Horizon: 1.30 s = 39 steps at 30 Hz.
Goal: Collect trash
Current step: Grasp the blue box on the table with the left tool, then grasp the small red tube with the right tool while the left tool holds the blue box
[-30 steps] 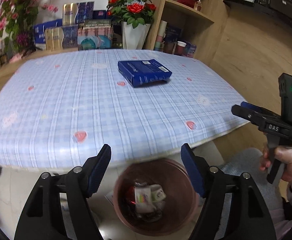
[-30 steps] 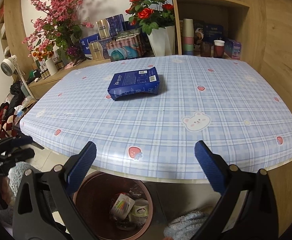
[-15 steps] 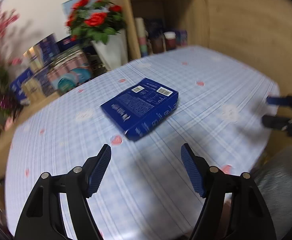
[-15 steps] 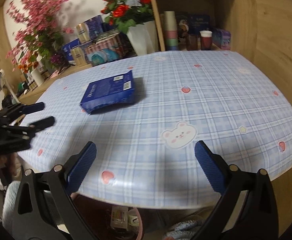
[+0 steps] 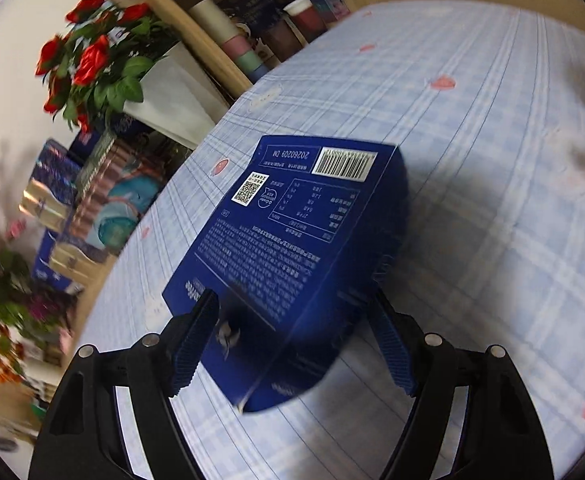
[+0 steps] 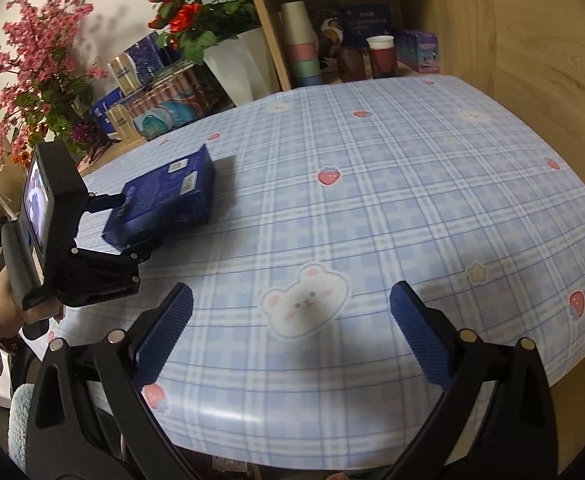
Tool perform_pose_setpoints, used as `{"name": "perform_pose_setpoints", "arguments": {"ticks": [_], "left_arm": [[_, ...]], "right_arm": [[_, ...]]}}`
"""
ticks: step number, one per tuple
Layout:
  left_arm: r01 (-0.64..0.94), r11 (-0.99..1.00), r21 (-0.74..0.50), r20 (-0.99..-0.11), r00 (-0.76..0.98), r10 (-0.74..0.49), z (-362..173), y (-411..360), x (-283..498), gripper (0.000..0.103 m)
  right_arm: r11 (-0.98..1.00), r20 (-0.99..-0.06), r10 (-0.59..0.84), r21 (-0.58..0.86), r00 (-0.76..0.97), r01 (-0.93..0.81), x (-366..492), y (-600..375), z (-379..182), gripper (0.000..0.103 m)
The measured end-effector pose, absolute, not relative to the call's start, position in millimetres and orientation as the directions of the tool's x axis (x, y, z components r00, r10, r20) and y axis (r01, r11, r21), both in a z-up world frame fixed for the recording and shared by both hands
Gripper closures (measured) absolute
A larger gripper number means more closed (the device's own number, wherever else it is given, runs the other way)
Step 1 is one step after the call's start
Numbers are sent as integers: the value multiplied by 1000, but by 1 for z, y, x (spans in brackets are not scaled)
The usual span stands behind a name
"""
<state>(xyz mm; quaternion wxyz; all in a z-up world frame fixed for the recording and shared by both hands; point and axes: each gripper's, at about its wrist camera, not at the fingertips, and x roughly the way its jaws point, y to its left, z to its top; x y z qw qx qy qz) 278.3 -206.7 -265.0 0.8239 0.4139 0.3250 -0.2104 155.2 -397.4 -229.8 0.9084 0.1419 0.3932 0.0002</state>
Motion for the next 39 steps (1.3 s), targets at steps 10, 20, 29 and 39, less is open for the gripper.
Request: {"name": "perform_pose_setpoints", "arguments": {"ticks": [10,20,29,39], "left_arm": [[542,670,508,-567,795,-213,-194,-177,280,83],[392,920,-7,-633,710,-308,-145,-56,322,89],[338,926,-169,-588,719,-370,-127,2,295,89],[254,927,-276,-518,773,-366,-109,53,255,89]], "right_arm": [[973,-726,122,223,677,64,174,-388,-230,6],[974,-783,166,35,600,-224,241,-319,-228,6],[874,-864,159,-102,478,-476,322,-242,-255,31],[901,-883,220,22,414,-434,360,-223,-261,50]]}}
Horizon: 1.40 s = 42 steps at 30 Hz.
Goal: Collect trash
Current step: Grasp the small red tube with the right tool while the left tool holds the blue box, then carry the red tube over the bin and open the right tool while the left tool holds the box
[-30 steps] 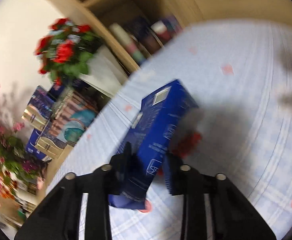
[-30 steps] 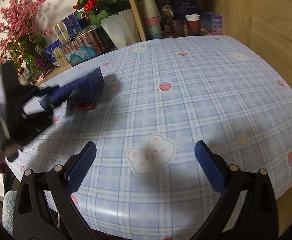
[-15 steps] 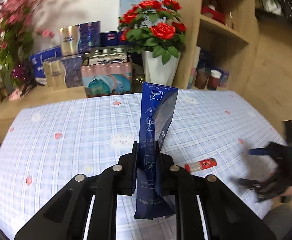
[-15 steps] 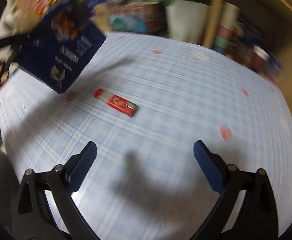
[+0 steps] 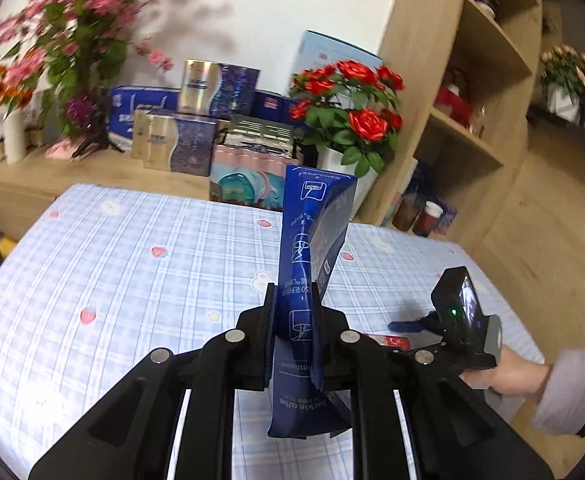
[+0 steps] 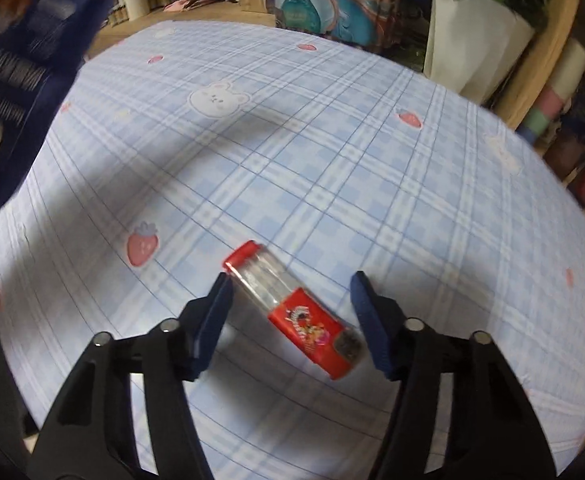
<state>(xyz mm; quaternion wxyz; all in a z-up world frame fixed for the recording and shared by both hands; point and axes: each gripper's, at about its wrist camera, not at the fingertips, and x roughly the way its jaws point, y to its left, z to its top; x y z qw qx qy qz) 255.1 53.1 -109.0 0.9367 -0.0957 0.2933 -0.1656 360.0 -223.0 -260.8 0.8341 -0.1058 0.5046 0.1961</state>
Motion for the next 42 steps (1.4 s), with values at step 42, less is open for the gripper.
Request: {"name": "perform_pose_setpoints", "arguments": {"ticks": [42], "left_arm": [[309,893,-329,-482,758,-440,-84,48,74,89]], "right_arm": [[906,-614,420,248,668,-342,87,-242,-150,77]]}}
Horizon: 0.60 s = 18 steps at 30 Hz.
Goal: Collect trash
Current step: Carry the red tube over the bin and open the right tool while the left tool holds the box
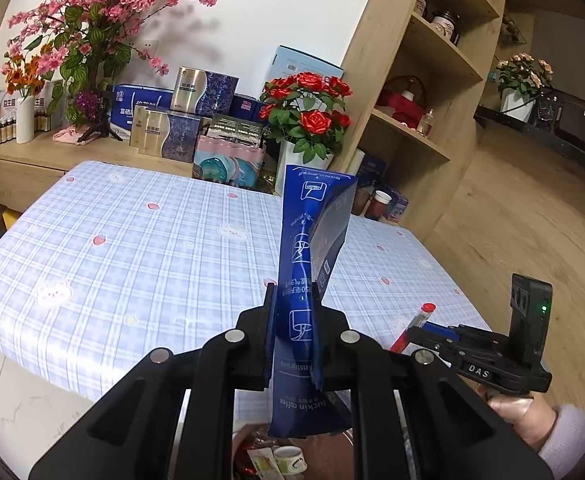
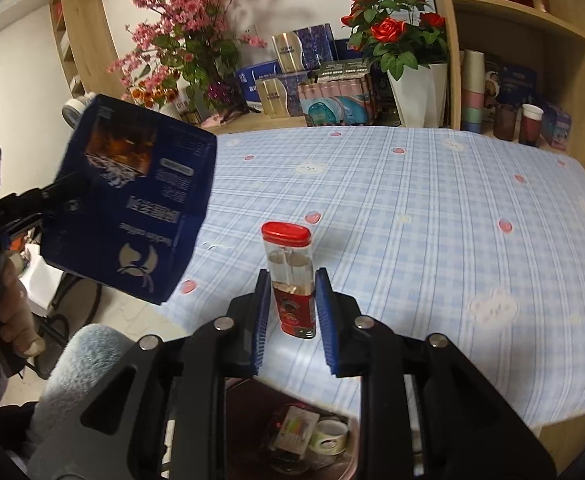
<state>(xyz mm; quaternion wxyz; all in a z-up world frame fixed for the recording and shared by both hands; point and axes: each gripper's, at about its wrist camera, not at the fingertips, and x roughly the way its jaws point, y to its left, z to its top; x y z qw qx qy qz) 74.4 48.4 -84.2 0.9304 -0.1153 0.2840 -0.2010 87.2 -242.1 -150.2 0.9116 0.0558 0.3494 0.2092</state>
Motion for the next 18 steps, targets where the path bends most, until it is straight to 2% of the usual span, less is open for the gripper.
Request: {"name": "perform_pose_setpoints", "arguments": {"ticks": [5,14,18], "left_arm": [[320,892,-318,-484,755,-443,-85,41,50,89],[317,893,-320,-497,746,-443,-94,34,26,89],[316,898,-305,-508,744,-434,-98,30,20,89]], "right_arm": [[897,-601,439,247,667,-367,54,-240,-151,77],[892,-643,443,247,625,-379,30,-235,-168,77],[890,-636,450,261,627,-374,28,-234,-170,57]]}}
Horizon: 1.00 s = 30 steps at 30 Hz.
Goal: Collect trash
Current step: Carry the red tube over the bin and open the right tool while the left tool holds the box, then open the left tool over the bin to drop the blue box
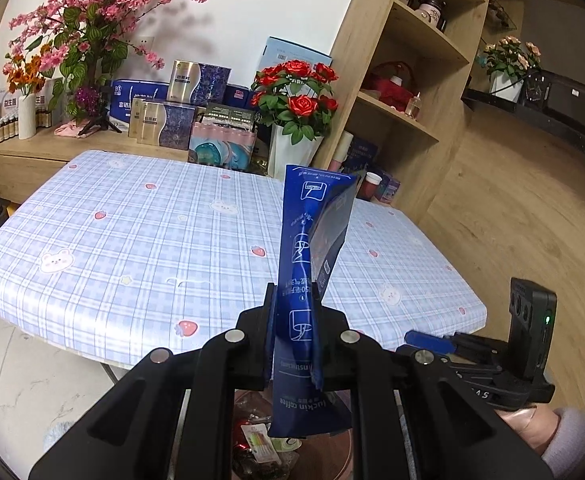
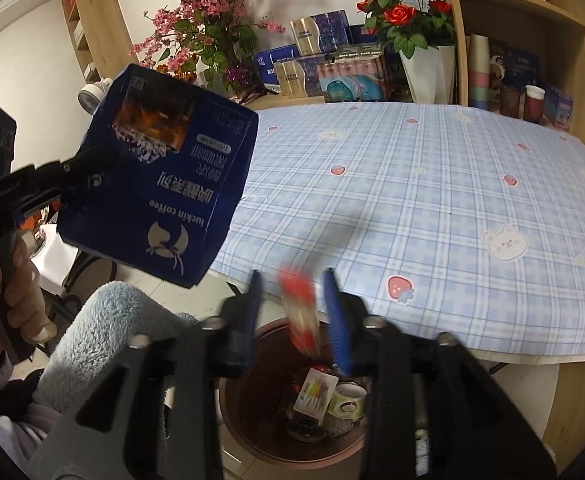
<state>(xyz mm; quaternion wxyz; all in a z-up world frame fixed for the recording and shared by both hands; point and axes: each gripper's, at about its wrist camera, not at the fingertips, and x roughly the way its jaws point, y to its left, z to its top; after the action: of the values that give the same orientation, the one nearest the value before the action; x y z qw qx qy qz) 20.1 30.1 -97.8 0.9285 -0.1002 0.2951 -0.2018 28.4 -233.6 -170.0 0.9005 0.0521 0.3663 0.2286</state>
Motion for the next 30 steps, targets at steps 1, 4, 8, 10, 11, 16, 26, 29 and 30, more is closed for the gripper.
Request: {"name": "perform_pose_setpoints", "arguments": {"ticks": [1,4,8,10,11,16,26,29,30], "left_arm": [[316,899,-303,-511,742,-433,-99,29,19,89],[318,902,-291,-519,740,-428,-103,27,16,89],[325,906,-271,-525,739,-422,-106,23,14,89],[328,907,-264,-529,736,-421,-108,21,14,89],[329,907,-262,-531,736,-420,-109,21,14,89],[335,906,-259,-540,727,-424,-112,18,14,89],[392,887,-242,-556,694,-458,-112,-1,11,89],[421,876,-236,-561,677,-477,-112,-10,9,88],[430,871,-236,-563,670,-483,-113,-12,8,88]], "right_arm": [[893,-634,444,256,634,-369,29,-234,-169,52],[909,-609,415,240,676,-341,28,-239,-163,26],[936,-568,352,217,744,-278,27,-252,-151,10],[946,-565,323,207,759,-248,28,-257,-148,5],[953,-560,303,200,771,-230,28,-260,-147,5],[966,-527,254,172,811,-191,27,-275,-140,5],[970,-513,240,159,824,-183,26,-285,-139,5],[971,-515,235,162,824,-176,26,-288,-139,5],[971,-515,234,165,825,-172,25,-290,-139,5]]}}
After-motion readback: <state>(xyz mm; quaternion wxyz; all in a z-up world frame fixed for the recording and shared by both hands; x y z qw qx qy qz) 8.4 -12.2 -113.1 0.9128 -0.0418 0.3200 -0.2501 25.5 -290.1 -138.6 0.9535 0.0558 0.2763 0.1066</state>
